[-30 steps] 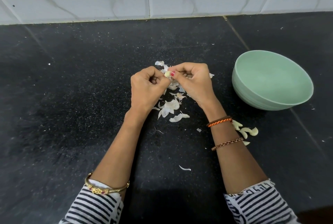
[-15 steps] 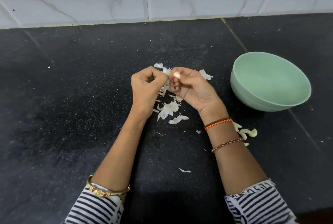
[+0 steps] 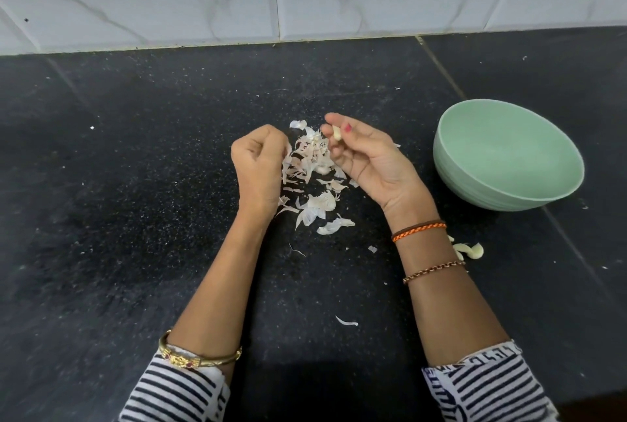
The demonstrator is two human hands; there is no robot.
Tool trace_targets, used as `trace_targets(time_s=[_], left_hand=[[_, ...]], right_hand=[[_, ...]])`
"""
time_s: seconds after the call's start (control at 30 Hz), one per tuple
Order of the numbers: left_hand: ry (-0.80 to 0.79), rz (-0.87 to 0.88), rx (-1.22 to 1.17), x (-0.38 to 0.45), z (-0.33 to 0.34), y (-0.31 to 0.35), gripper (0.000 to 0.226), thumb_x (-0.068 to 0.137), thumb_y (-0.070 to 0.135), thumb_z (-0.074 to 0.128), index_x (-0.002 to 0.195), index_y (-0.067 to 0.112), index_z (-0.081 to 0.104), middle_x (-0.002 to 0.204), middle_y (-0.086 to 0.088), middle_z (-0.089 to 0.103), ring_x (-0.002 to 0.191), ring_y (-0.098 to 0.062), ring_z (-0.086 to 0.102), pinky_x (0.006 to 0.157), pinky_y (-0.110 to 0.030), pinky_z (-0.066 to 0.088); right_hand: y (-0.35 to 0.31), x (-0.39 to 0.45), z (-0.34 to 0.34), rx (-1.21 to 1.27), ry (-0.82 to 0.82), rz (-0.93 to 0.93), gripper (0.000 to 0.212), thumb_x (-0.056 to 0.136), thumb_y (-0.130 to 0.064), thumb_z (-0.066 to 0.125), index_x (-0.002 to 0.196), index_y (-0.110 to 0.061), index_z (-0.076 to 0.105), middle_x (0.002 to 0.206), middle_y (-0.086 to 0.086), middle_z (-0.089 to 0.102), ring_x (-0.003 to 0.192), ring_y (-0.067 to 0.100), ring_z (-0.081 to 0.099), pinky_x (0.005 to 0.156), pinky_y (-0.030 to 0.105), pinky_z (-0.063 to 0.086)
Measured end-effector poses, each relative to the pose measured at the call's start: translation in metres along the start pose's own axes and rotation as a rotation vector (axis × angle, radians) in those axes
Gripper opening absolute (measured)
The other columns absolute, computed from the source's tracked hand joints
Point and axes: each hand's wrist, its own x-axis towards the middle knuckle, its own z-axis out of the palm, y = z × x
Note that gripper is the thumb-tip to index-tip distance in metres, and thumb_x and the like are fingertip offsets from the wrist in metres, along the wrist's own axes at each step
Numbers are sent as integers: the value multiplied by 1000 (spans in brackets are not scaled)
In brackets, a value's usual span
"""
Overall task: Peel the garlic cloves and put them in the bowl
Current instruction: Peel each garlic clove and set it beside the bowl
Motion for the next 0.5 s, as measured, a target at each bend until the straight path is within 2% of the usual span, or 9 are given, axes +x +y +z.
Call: trace_targets(time_s=[0.07, 0.1, 0.2, 0.33, 0.4, 0.5], left_hand=[[-39, 12, 98, -2, 2, -3, 40, 76, 18, 56, 43, 17, 32, 41, 15, 30, 44, -2, 24, 46, -19, 25], [-60, 19, 134, -2, 2, -5, 43, 78, 18, 59, 43, 17, 35, 41, 12, 33, 44, -3, 27, 47, -20, 27], [-127, 56, 189, -3, 2, -7, 28, 75, 27, 68, 56, 11, 56, 55, -3, 52, 54, -12, 42, 54, -26, 37], [-158, 87, 145, -3, 2, -2, 8, 72, 32, 70, 73, 25, 66, 72, 11, 65, 66, -9, 54, 58, -27, 44], [-196, 118, 145, -4, 3, 0, 10, 73, 30, 69, 83, 26, 68, 79, 10, 67, 69, -12, 57, 60, -31, 47], [-220, 181, 220, -3, 2, -2, 12, 78, 28, 66, 87, 25, 73, 81, 11, 69, 75, -23, 64, 66, -41, 52]], right_hand=[[2, 1, 0, -89, 28, -47, 17, 91, -2, 49, 99, -11, 62, 76, -1, 71, 64, 3, 60, 64, 13, 51], [2, 1, 0, -115, 49, -61, 16, 91, -2, 51, 100, -11, 61, 75, -2, 71, 64, 3, 60, 64, 13, 51], [3, 1, 2, -131, 116, -84, 12, 88, -1, 55, 89, -10, 63, 71, -4, 68, 60, 2, 57, 60, 13, 50], [5, 1, 5, -114, 188, -62, 12, 86, -6, 60, 74, -9, 61, 57, -5, 56, 50, 1, 49, 50, 11, 45], [6, 1, 6, -136, 209, -54, 13, 86, -9, 61, 73, -8, 61, 53, -5, 53, 46, 1, 47, 47, 10, 43], [8, 3, 5, -211, 235, -35, 14, 85, -13, 64, 71, -10, 62, 49, -7, 53, 44, 0, 46, 45, 10, 43]])
